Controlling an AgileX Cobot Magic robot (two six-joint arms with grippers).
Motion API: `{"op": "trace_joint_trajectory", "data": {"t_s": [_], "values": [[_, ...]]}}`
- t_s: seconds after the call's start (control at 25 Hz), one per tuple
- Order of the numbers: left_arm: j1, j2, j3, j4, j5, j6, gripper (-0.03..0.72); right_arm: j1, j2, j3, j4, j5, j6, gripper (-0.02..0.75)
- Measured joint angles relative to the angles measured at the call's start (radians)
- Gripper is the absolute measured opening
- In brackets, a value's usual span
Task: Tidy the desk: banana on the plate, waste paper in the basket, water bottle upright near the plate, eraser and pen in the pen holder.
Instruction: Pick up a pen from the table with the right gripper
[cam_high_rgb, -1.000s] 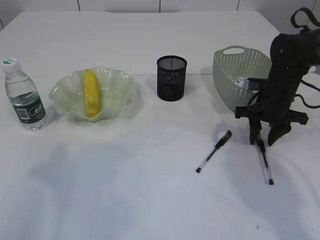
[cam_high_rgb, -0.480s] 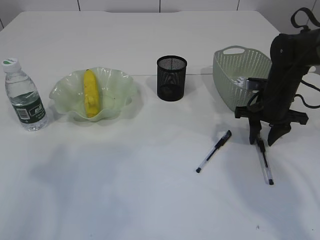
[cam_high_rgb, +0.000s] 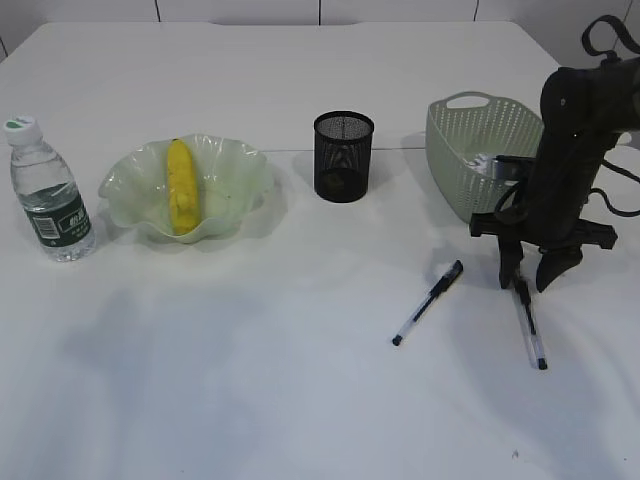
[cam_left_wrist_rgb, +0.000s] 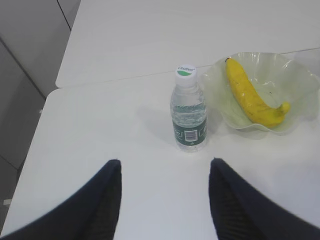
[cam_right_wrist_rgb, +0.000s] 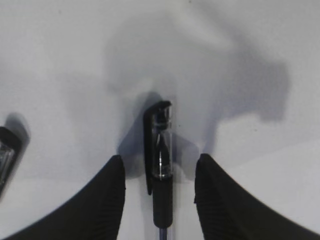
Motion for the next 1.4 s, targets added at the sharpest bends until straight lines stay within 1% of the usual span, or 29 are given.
{"op": "trace_joint_trajectory", "data": {"t_s": [0.2, 0.44, 0.52, 1.04, 1.28, 1.4], "values": [[0.000, 0.000, 0.000, 0.000, 0.000, 0.000, 0.395, 0.000, 0.000, 0.000, -0.002, 0.006, 0.002, 0.327], [0.000, 0.000, 0.000, 0.000, 0.000, 0.000, 0.395, 0.000, 0.000, 0.000, -0.002, 0.007, 0.002, 0.260], [0.000, 0.000, 0.000, 0.000, 0.000, 0.000, 0.395, 0.000, 0.000, 0.000, -0.002, 0.008, 0.002, 0.249], [0.000, 0.000, 0.000, 0.000, 0.000, 0.000, 0.395, 0.000, 0.000, 0.000, 0.000, 0.013, 0.002, 0.239], [0.000, 0.000, 0.000, 0.000, 0.000, 0.000, 0.395, 0.000, 0.000, 0.000, 0.000, 0.015, 0.002, 0.161], [0.000, 0.000, 0.000, 0.000, 0.000, 0.000, 0.395, 0.000, 0.000, 0.000, 0.002, 0.015, 0.002, 0.143]]}}
